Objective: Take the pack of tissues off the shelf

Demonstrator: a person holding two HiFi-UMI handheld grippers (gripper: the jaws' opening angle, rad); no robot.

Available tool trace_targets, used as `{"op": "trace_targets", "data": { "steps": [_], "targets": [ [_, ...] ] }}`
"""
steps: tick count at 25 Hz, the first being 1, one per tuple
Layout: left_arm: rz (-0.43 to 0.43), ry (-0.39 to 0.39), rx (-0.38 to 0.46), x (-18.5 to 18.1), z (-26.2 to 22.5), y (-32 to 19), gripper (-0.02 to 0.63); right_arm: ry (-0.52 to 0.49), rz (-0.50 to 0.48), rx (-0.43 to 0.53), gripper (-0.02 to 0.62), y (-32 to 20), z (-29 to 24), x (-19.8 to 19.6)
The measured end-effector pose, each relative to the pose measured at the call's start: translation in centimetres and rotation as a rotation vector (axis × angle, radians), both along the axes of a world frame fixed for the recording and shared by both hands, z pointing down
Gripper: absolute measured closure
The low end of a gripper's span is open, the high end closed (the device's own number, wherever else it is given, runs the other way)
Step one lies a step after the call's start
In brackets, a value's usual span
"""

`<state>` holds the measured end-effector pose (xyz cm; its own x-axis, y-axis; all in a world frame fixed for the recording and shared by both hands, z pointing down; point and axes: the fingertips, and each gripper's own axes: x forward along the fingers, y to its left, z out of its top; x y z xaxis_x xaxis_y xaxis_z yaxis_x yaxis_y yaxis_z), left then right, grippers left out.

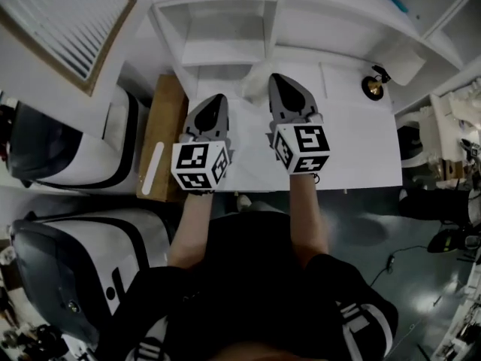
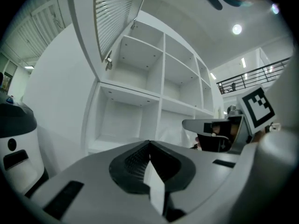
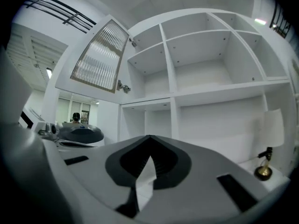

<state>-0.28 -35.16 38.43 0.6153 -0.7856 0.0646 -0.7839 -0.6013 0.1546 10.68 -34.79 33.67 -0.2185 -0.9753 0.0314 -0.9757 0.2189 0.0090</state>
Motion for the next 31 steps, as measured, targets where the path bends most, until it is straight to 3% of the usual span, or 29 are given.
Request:
{"op": "trace_targets", "data": {
  "steps": [9,15,23,27,31],
  "targets": [
    [0.181,0.039,0.001,7.7,-0.2,1.9,0.595,0.055,0.168,0.004,0.578,5.3,0.0,7.7],
    [0.262,0.037,0.016,10.9,-1.0,3.1,0.595,0.050,0.212,0.020,0.578,7.0,-0.9,9.9],
    [0.277,0.021,0.031,10.9,-1.7,3.1,0.595,0.037,0.207,0.040,0.578,6.9,-1.5,9.7],
    [0.262,-0.023,0.063,10.3,-1.7,2.9,0.595,0.028,0.201,0.047,0.578,6.5,-1.6,9.6],
    [0.254,-0.010,0.057,9.7,-1.7,2.5,0.595,0.025,0.196,0.050,0.578,5.9,-1.7,9.8]
  ]
}}
